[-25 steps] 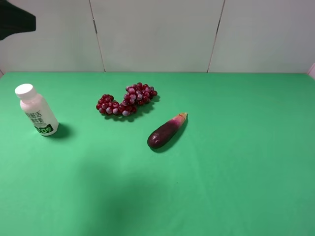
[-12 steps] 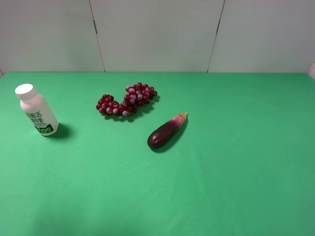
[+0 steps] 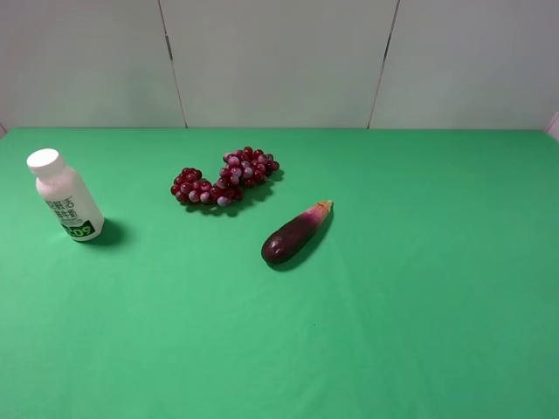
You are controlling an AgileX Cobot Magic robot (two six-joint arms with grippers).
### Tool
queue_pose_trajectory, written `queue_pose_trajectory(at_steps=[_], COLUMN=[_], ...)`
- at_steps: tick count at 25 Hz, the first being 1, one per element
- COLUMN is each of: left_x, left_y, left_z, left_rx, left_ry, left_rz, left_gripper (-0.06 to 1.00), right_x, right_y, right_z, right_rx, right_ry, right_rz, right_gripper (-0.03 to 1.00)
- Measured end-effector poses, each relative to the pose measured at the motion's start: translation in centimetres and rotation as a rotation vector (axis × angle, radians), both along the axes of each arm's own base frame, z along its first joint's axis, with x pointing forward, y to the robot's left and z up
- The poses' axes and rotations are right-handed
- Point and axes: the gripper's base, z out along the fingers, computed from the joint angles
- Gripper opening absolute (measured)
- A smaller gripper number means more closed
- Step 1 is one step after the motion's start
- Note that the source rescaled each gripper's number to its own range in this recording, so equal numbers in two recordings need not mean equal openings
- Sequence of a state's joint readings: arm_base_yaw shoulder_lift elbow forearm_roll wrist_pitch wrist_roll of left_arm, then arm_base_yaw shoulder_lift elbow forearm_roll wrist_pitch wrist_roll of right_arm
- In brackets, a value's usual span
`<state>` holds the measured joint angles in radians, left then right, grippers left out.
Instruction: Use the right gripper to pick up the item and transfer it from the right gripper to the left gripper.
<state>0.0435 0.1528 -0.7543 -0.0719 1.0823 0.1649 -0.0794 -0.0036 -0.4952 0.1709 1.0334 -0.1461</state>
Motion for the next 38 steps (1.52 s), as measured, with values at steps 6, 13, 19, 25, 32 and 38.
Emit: queue_pose_trajectory(at_steps=[6,13,19,25,32,38], left_x=[-1.7,-0.5,0.5,0.5,0.5,0.5], left_y=[0.1,0.4,0.1,0.1,0.1,0.1], left_z=[-3.7,-6.0,-7.2,-7.2,-7.2,-7.2], left_rx=[0.019,0.031,0.004,0.002,0.002,0.001], left_ry=[0.012,0.092,0.097,0.092,0.091,0.091], left_rz=[0.015,0.029,-0.014,-0.019,-0.02,-0.021], left_gripper=[1.0,1.0,1.0,1.0,1.0,1.0], right_x=[0.0,0.0,0.0,0.0,0.0,0.0], right_y=[0.0,0.0,0.0,0.0,0.1,0.1], right_z=[0.0,0.0,0.0,0.0,0.0,0.0], right_rx=[0.0,0.002,0.004,0.005,0.006,0.006], right_ry=[0.0,0.0,0.0,0.0,0.0,-0.001], right_rz=[0.0,0.002,0.002,0.003,0.004,0.004], right_gripper=[0.88,0.88,0.88,0.88,0.88,0.88])
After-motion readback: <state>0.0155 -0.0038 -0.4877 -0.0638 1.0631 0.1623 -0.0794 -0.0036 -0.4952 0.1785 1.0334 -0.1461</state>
